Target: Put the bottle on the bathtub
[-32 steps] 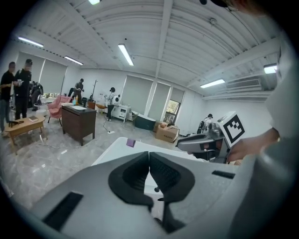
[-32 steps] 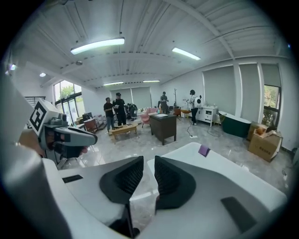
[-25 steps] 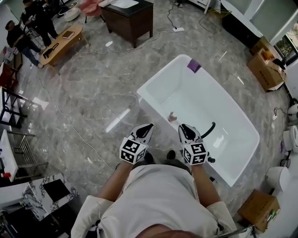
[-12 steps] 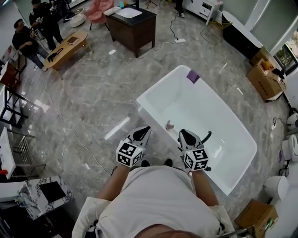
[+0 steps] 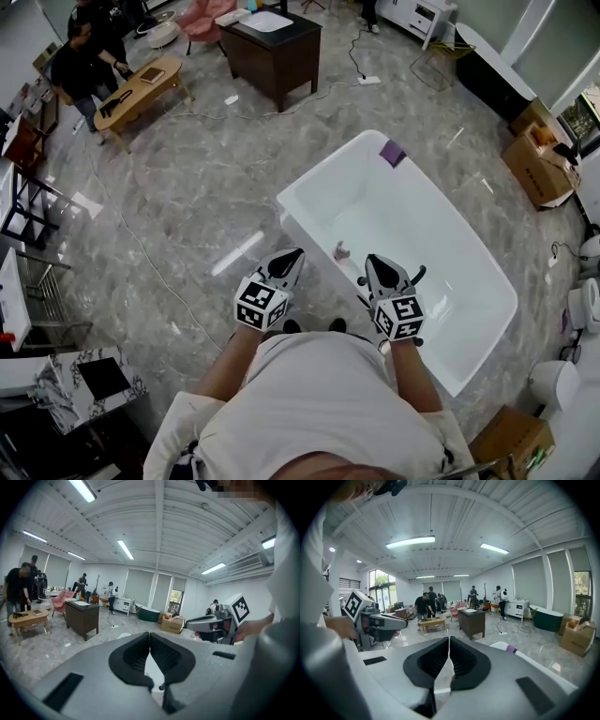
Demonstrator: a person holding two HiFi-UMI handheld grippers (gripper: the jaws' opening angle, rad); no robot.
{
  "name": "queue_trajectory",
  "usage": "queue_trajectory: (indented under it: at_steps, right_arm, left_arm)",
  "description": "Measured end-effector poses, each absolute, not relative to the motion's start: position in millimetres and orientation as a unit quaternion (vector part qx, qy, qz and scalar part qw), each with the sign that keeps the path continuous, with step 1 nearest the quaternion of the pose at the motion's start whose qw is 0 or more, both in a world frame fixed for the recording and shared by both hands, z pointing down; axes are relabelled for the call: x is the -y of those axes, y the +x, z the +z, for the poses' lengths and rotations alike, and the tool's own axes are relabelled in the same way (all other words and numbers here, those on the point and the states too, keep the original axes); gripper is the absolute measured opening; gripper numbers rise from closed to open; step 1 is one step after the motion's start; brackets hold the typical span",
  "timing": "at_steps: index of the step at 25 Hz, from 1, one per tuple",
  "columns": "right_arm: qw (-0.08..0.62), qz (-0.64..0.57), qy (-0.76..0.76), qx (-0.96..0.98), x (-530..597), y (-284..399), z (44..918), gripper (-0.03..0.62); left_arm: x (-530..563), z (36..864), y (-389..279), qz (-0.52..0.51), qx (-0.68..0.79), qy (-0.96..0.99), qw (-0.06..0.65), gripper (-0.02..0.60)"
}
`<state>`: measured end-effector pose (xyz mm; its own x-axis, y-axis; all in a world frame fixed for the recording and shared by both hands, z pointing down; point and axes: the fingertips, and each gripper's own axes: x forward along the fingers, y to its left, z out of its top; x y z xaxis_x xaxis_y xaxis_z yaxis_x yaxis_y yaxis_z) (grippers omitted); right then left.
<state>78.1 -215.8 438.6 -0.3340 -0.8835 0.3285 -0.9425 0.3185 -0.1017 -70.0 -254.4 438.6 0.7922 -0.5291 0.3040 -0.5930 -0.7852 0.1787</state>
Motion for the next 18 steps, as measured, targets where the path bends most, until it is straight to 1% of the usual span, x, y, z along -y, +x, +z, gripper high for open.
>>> queue_trajectory:
  at_steps: [8,18]
  right_arm:
    - [0.106,0.14,0.552,0.815,212.6,76.8,441.5,0.035]
    - [0.102,0.143,0.551,0.816,208.7,90.8,444.2,0.035]
  left_arm:
    - [253.4,437.8,-66.2,0.124,0.309,0.934,0.13,0.009]
    - [245.2,442.3,-56.0,0.121,0.315,0.932,0.135,0.009]
